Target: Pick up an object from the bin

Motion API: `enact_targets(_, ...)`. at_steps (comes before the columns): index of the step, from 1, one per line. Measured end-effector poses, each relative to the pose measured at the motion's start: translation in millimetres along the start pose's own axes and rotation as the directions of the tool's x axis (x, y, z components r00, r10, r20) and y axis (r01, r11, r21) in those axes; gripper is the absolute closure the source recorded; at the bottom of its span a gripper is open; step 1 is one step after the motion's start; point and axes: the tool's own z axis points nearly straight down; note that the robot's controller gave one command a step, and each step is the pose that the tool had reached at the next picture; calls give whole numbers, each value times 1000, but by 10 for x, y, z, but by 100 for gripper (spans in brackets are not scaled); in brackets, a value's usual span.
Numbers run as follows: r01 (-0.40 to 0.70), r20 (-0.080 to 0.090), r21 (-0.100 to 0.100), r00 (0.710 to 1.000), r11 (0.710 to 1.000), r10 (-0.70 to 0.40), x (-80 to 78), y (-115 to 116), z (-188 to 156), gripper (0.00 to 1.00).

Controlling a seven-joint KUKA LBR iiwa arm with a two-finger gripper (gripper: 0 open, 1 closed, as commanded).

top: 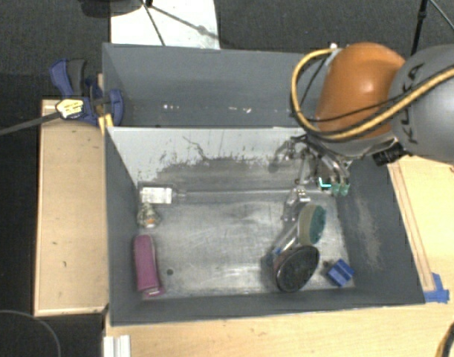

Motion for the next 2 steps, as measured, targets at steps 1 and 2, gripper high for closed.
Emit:
enact_targets(1, 146, 1, 2, 989, 989, -146, 499, -472, 581, 0)
enact_targets(2, 199, 12, 4, 980, 980, -199, 215, -787, 252, 0)
